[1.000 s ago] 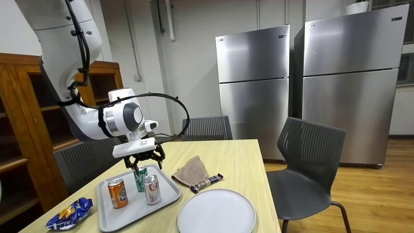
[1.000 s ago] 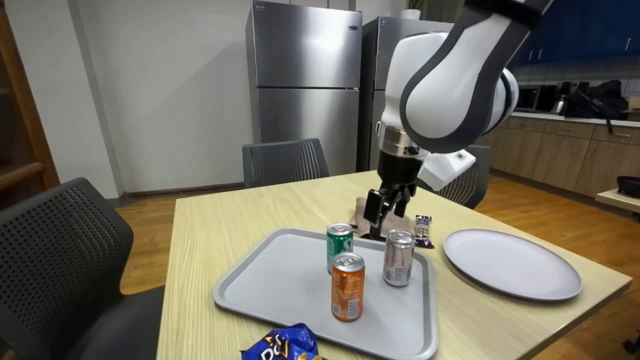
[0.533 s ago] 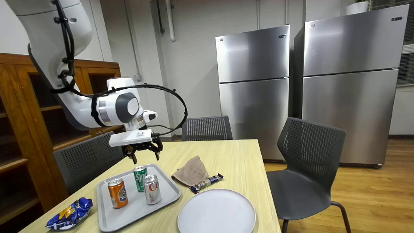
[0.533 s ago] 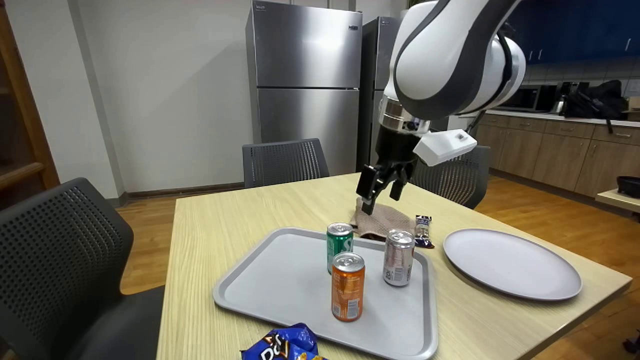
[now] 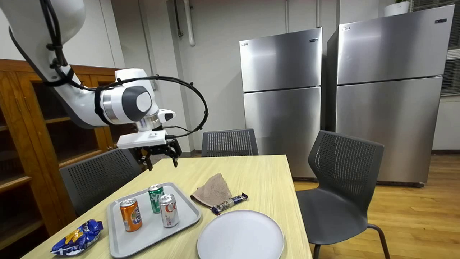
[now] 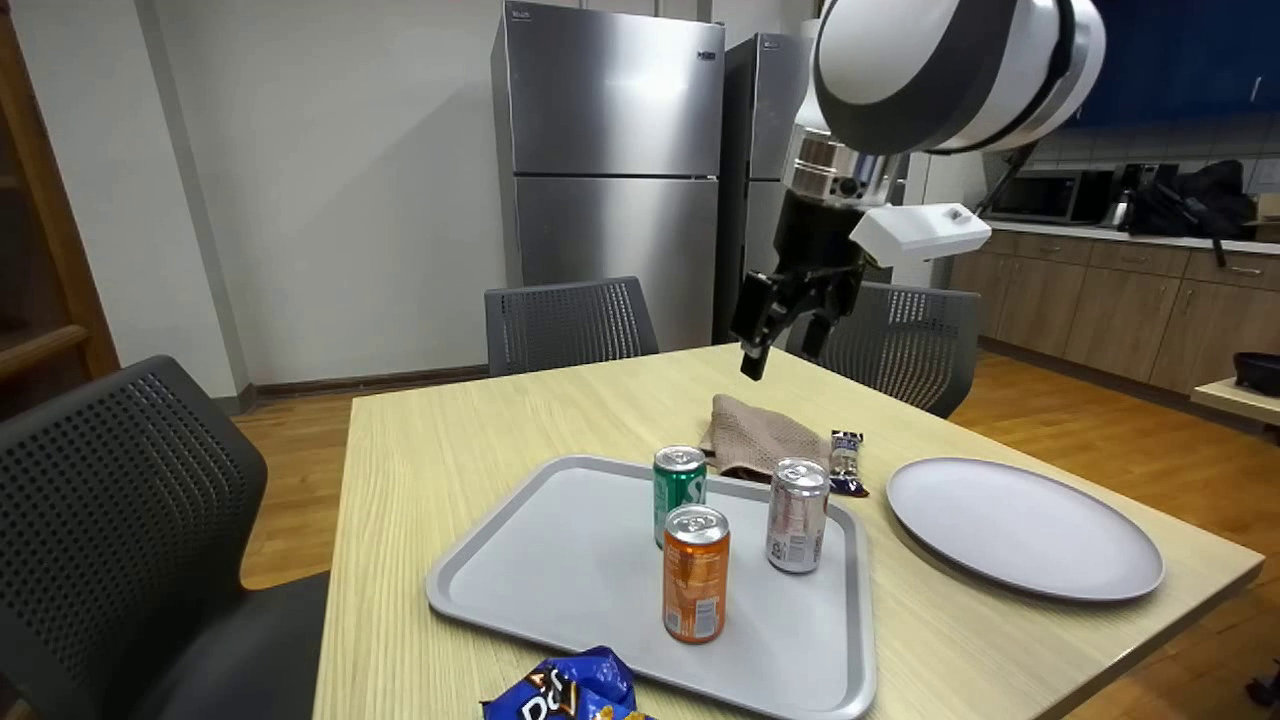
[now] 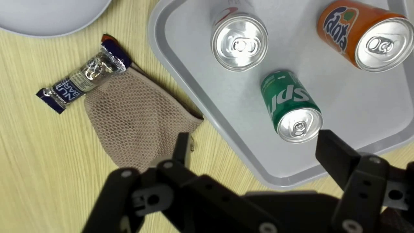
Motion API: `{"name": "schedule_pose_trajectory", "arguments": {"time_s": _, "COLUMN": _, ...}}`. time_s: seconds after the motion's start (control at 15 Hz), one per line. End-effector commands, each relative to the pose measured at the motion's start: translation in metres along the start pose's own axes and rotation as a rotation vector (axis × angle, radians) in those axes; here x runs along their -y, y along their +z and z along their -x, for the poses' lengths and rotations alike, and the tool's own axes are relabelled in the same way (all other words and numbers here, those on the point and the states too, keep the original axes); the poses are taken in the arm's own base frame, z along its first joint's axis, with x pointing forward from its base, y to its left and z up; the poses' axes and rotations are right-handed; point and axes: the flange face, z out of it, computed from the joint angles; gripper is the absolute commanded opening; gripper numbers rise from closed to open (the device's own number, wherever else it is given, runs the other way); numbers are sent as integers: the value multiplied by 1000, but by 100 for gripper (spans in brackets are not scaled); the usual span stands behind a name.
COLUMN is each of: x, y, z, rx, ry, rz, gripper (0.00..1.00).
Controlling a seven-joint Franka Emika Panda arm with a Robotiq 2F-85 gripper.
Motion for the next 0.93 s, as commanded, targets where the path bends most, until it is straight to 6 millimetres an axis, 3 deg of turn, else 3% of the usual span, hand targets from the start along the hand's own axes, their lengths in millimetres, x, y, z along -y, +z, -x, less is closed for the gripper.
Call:
{"name": "schedule_pose_trajectory", "arguments": {"time_s": 0.0, "x": 0, "y": -33, "z": 17, "rx": -2, "ry": 31, "rz": -6, "gripper": 100}}
{"name": "schedule_pose_trajectory", "arguments": {"time_s": 0.27, "x": 3, "y": -51, "z": 25, "rx": -13, "ry": 35, "rz": -21, "gripper": 100}}
{"name": "schedule_pose_trajectory", "arguments": {"time_s": 0.33, "x": 0, "y": -36, "z": 14, "rx": -15, "ry": 43, "rz": -8, "gripper": 100}}
{"name": "schedule_pose_trajectory", "arguments": {"time_s": 0.87, "x": 2, "y": -43, "z": 20, "rx": -17, "ry": 43, "rz": -9, "gripper": 100}}
